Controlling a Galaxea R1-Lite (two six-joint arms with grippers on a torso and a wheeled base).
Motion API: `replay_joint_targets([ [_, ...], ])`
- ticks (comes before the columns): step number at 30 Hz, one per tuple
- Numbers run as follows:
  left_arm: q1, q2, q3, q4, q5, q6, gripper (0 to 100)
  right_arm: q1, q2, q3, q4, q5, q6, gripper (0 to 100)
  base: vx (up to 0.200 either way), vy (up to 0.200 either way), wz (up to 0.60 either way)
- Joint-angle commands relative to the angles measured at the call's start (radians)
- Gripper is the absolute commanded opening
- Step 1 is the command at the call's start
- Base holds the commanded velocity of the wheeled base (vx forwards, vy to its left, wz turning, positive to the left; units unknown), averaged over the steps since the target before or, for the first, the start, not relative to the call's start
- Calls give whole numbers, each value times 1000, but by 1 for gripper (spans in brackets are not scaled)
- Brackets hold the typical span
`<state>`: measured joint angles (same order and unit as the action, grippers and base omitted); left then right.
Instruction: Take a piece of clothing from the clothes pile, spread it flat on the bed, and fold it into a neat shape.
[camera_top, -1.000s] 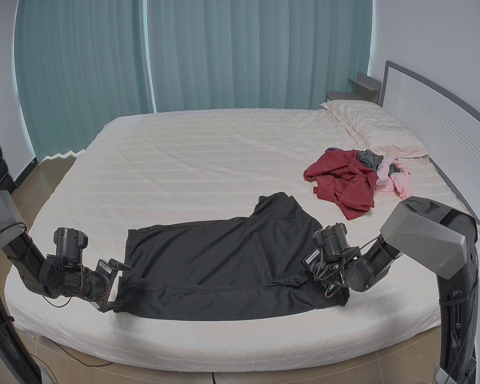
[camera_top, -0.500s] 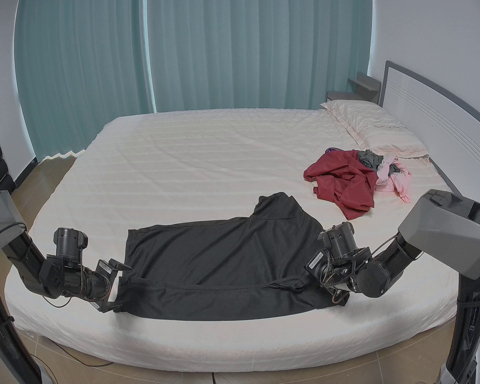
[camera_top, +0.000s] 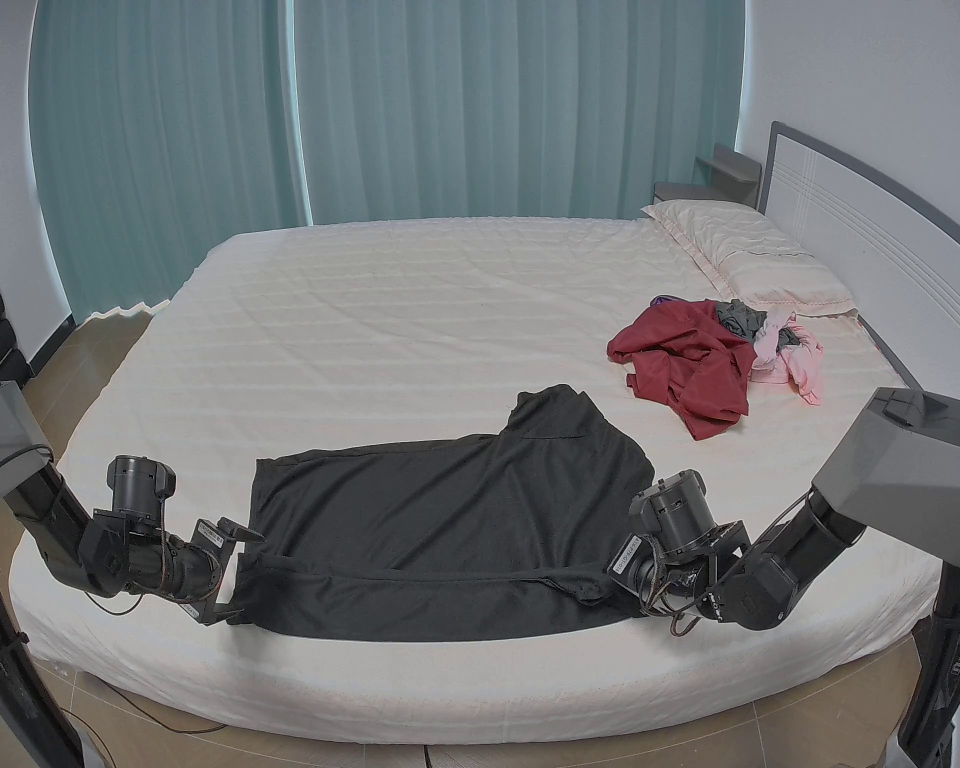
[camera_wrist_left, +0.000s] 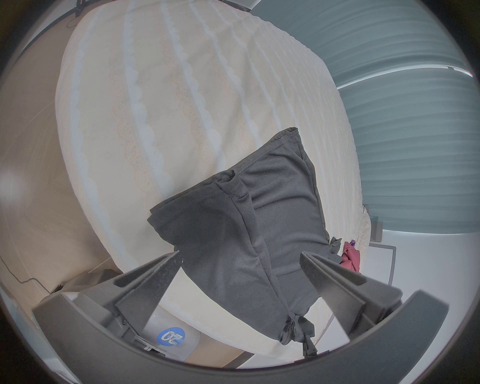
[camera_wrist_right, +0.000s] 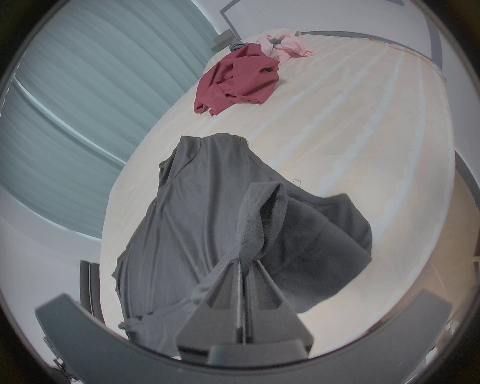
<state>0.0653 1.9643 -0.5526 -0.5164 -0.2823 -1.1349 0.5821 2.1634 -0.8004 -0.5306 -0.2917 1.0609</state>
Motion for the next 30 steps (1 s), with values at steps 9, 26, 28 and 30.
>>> replay_joint_targets([
  [9, 1, 1, 0, -1, -1, 0, 100, 16, -22, 50, -2, 2, 1, 100, 0, 0, 0],
  [26, 1, 1, 0, -1, -1, 0, 100, -27, -126, 115, -8, 74, 33, 100, 0, 0, 0],
  [28, 1, 1, 0, -1, -1, 0, 100, -34, -117, 124, -9, 74, 51, 100, 0, 0, 0],
  [30, 1, 1, 0, -1, -1, 0, 100, -44, -109, 129, -9, 74, 53, 100, 0, 0, 0],
])
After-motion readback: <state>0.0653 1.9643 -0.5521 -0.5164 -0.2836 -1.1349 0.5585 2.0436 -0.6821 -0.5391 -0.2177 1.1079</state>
